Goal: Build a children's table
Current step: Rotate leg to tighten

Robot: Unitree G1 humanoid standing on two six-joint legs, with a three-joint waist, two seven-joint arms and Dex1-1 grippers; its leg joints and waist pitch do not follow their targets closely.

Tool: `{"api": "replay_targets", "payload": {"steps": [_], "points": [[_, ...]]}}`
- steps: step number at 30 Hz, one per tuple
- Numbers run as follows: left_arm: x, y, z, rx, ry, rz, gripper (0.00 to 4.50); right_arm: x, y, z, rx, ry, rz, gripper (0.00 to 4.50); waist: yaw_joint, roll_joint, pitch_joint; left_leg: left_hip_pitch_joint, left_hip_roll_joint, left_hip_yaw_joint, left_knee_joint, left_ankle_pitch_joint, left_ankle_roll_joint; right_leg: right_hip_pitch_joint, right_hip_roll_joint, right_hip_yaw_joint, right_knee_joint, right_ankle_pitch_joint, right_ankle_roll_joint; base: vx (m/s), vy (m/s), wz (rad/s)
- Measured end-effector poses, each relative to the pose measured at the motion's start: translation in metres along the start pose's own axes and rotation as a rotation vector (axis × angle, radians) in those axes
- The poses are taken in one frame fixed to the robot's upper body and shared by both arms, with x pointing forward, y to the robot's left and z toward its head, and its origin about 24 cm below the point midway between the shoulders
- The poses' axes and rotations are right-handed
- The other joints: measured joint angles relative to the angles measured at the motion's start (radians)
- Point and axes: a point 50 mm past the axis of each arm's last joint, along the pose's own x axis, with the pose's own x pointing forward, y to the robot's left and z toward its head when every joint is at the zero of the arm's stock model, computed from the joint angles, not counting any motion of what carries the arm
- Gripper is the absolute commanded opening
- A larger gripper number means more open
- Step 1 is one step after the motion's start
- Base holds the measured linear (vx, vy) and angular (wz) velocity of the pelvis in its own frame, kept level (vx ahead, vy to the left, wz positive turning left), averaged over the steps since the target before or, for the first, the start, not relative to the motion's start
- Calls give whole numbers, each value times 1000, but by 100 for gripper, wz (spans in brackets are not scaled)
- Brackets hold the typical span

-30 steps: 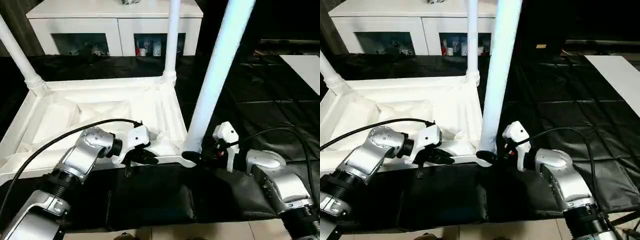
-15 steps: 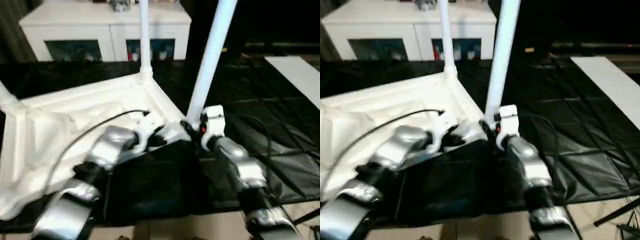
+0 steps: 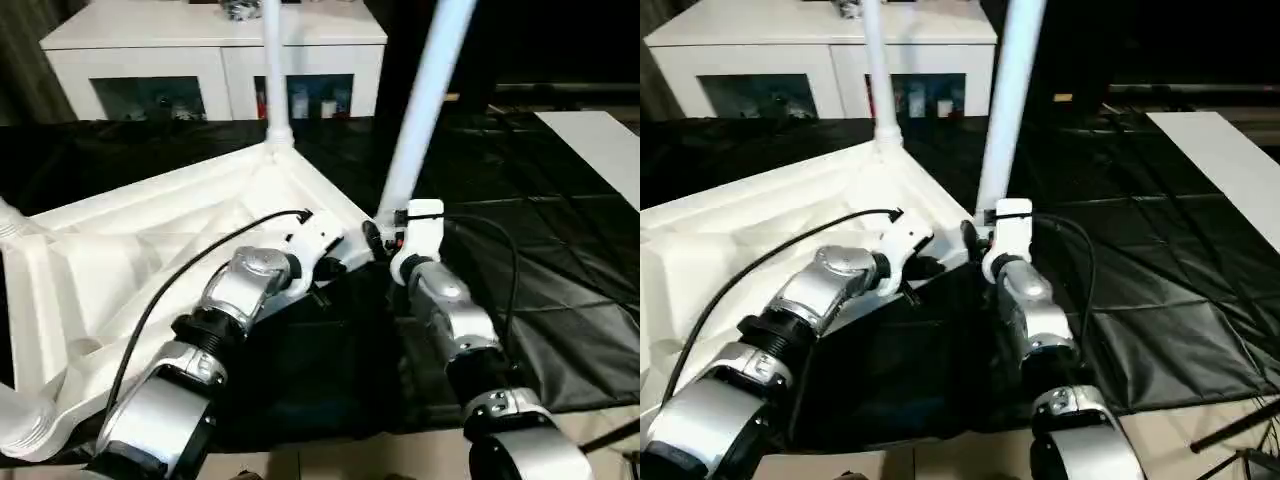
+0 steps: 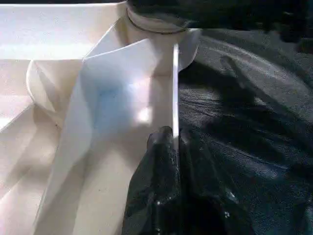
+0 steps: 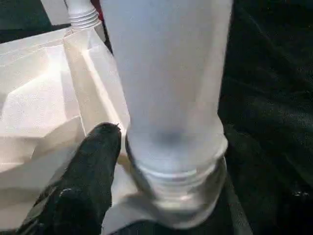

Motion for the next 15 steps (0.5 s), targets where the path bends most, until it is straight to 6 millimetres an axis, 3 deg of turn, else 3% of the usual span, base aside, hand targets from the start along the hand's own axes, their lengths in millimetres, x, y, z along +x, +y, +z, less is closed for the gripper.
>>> {"api": "replay_targets", "payload": {"steps": [7,10,15], "points": [[-17,7,-8,60,-8,-66,0,-24,-17,2,-107,-14,145,436,4,3,2,-1,0,0,-7,0,-1,-3,0,0,-1,3,3,0,0,0],[-29,8,-13,131,-8,-152,0,-41,-31,7,-196,0,235,445,13,3,2,-1,1,0,-10,1,-1,-3,0,-1,-1,0,8,0,0,0],[-52,7,-25,202,-8,-316,0,-83,-56,3,-358,139,499,445,29,3,2,-2,1,0,-15,2,3,-3,0,-1,-7,-4,14,11,1,0]]}}
